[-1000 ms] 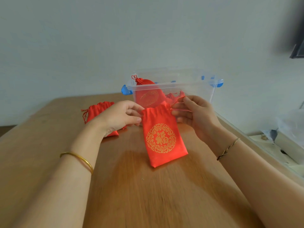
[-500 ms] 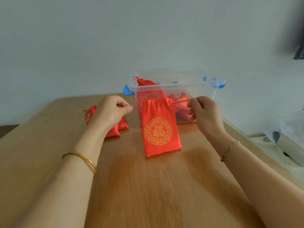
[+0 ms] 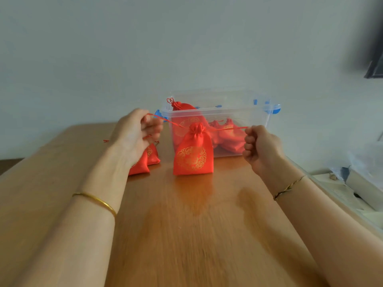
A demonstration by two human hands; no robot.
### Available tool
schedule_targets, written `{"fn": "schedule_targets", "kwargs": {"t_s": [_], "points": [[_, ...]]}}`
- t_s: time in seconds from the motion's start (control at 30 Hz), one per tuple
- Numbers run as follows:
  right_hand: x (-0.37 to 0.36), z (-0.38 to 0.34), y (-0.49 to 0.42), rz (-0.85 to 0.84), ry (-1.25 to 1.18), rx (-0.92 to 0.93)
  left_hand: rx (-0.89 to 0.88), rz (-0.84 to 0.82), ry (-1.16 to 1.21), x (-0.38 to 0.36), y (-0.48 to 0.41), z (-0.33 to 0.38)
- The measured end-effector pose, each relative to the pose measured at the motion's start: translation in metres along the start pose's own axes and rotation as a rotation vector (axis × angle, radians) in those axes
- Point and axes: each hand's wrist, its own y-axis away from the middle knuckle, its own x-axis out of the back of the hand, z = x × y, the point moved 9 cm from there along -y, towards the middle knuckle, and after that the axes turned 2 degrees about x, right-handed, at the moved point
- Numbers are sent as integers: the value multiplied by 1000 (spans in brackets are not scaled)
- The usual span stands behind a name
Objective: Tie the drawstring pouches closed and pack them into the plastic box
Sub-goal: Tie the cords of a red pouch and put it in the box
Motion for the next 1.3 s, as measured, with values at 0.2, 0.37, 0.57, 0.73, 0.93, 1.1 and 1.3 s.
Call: {"fn": "schedule_targets", "kwargs": {"t_s": [0.2,0.37,0.57,0.73,0.93,1.1,1.3], "points": [[-59,-67,36,-205,187,390,-62,-340,203,-59,28,23],[-104,-93,60,-400,404,537,-75,-381,23,-67,36,28],[-124,-93,69,-504,568,618,-192,-449,-220,-71,40,27],[-127,-86,62,-529,529,545,-218,-385,-191,-66,36,29],[-122,-54,53,-633,826,363,-181,-391,-88,-65,33,29],[-125,-59,53,-636,692,386,-165,-341,-50,-61,31,28],[-129,-43,71,-874,900,289,-169,-291,-74,-55,30,27]]}}
